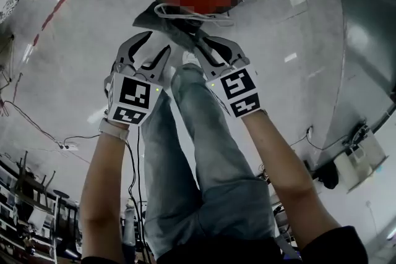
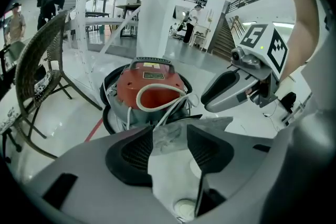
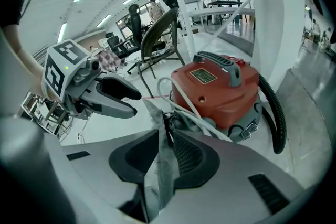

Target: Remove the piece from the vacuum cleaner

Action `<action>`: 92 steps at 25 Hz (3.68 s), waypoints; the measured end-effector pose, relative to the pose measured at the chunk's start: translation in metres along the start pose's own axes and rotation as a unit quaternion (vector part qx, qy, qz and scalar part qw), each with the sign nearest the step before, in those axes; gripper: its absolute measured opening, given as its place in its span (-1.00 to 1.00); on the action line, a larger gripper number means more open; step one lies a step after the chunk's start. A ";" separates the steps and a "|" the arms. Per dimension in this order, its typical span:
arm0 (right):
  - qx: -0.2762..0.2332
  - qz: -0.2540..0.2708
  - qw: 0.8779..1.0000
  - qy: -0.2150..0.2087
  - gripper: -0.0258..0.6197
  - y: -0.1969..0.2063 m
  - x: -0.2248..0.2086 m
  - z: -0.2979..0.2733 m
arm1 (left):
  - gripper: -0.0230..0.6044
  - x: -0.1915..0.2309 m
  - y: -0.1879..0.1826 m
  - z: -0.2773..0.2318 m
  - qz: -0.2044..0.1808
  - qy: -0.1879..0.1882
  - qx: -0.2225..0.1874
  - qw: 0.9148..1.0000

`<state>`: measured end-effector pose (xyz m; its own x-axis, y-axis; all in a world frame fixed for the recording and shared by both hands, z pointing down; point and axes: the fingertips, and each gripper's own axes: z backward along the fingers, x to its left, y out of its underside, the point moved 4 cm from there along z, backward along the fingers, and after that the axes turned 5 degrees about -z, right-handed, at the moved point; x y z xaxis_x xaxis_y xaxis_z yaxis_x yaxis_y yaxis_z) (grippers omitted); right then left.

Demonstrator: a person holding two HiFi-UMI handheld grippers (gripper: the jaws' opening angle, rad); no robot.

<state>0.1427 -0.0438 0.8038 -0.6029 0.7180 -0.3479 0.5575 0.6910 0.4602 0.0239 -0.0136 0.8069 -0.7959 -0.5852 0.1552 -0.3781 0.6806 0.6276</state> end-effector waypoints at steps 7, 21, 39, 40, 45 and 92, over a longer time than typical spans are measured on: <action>0.010 0.007 1.000 -0.009 -0.63 0.012 -0.004 -0.025 | -0.09 0.011 0.012 -0.023 -0.040 -0.014 0.027 0.999; 0.014 0.007 1.000 -0.004 -0.63 0.012 -0.011 -0.037 | -0.03 0.000 0.010 -0.060 -0.198 0.044 0.090 0.975; 0.024 0.034 0.999 -0.005 -0.73 0.012 -0.008 -0.040 | -0.64 0.002 0.027 -0.066 -0.229 0.026 0.135 0.964; 0.025 0.034 0.999 -0.003 -0.73 0.012 -0.008 -0.040 | -0.66 0.002 0.027 -0.065 -0.220 0.027 0.134 0.966; 0.030 0.038 0.999 0.002 -0.73 0.013 -0.005 -0.040 | -0.73 -0.002 0.033 -0.063 -0.221 0.033 0.145 0.964; 0.031 0.020 0.998 0.050 -0.72 0.025 0.019 -0.050 | -0.77 -0.004 0.064 -0.048 -0.167 0.012 0.090 0.982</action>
<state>0.1166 -0.0164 0.8496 -0.6313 0.7358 -0.2451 0.6146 0.6674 0.4205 0.0255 0.0108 0.8832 -0.6028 -0.7977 -0.0157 -0.6950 0.5153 0.5014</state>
